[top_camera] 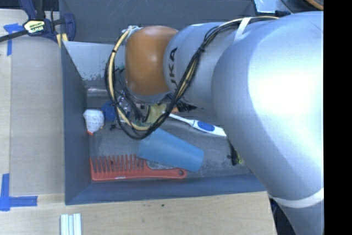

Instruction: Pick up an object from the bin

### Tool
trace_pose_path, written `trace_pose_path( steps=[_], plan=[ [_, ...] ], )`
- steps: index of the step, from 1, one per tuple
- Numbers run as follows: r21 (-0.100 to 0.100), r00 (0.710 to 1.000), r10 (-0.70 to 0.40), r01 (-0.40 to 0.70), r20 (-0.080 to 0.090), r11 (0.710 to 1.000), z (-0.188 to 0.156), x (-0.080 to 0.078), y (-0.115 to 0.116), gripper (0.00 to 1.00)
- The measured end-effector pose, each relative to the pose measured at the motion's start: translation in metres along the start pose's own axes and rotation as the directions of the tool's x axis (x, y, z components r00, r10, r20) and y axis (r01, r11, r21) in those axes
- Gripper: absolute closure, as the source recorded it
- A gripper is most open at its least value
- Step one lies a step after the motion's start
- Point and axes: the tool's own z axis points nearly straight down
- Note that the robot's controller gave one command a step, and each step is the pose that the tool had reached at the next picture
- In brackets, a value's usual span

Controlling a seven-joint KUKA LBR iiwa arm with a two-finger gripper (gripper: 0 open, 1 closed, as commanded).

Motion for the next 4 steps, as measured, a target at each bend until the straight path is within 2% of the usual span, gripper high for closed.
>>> trace_pose_path(
  steps=[2,4],
  plan=[
    [0.001,1.0,0.0,0.0,-0.002,1.0,-0.022,0.0,-0.001,1.0],
    [0.001,1.0,0.001,-0.001,-0.002,1.0,-0.063,-0.001,-0.001,1.0]
  ],
)
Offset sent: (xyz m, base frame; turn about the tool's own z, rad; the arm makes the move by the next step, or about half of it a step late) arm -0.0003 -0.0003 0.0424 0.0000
